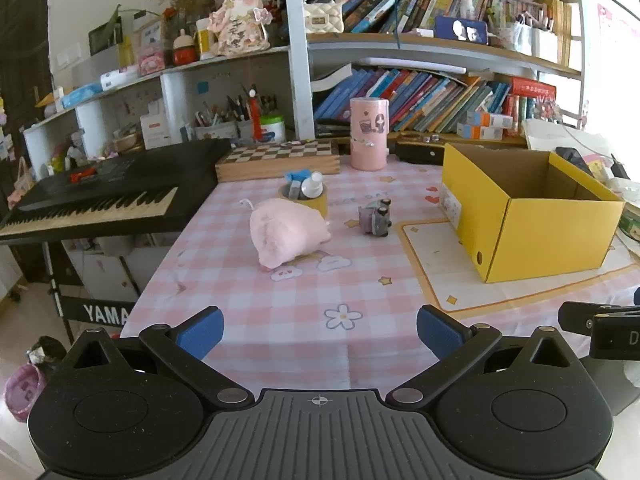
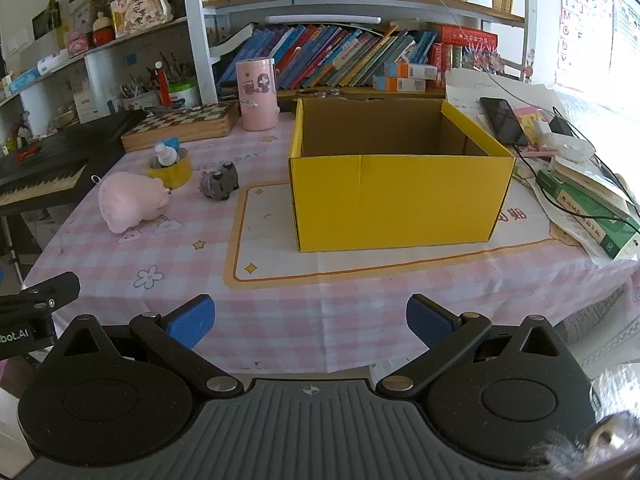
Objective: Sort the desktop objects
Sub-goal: 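Move the left tool toward the pink plush pig while the right tool approaches the grey toy truck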
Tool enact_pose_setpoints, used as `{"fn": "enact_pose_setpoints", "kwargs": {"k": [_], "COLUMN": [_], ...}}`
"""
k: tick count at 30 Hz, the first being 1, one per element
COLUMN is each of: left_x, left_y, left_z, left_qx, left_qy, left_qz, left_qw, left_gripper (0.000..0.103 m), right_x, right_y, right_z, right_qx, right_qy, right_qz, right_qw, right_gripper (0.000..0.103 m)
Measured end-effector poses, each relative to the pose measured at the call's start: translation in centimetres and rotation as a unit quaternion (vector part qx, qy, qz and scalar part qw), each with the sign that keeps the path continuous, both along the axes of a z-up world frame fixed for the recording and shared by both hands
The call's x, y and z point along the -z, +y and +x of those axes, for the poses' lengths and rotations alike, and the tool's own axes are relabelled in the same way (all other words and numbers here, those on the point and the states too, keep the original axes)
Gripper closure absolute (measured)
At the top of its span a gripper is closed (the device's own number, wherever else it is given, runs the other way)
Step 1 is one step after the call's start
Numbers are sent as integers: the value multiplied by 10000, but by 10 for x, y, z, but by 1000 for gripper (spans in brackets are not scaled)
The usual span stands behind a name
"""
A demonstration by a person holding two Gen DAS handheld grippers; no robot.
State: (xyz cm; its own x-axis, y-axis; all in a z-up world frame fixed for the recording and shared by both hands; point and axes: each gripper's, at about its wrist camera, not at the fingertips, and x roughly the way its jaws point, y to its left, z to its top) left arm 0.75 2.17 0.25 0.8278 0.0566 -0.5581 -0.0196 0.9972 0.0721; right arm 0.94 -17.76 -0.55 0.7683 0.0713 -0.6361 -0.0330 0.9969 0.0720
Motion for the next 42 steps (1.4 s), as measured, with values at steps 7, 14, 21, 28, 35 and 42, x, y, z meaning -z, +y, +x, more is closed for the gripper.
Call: {"fn": "enact_pose_setpoints", "kwargs": {"k": [7, 14, 21, 28, 35, 42], "left_x": [1, 2, 4, 5, 5, 3], "left_y": [3, 5, 8, 8, 10, 15], "left_z": [2, 4, 7, 9, 10, 12], "left_qx": [-2, -19, -25, 24, 55, 42], "left_qy": [21, 45, 54, 61, 33, -3], "left_qz": [25, 26, 20, 107, 87, 145], "left_qw": [10000, 10000, 10000, 9999, 9999, 9999], "left_gripper": [0, 0, 0, 0, 0, 0], "right_x": [0, 1, 1, 3, 2, 1], "right_y": [3, 7, 11, 16, 21, 29], "right_z": [4, 7, 10, 13, 16, 19], "right_qx": [-34, -73, -127, -196, -249, -366], "right_qy": [7, 30, 40, 88, 45, 37], "right_qz": [-6, -29, -58, -80, -81, -35], "right_qw": [10000, 10000, 9999, 9997, 9996, 9993], "right_gripper": [0, 0, 0, 0, 0, 0]}}
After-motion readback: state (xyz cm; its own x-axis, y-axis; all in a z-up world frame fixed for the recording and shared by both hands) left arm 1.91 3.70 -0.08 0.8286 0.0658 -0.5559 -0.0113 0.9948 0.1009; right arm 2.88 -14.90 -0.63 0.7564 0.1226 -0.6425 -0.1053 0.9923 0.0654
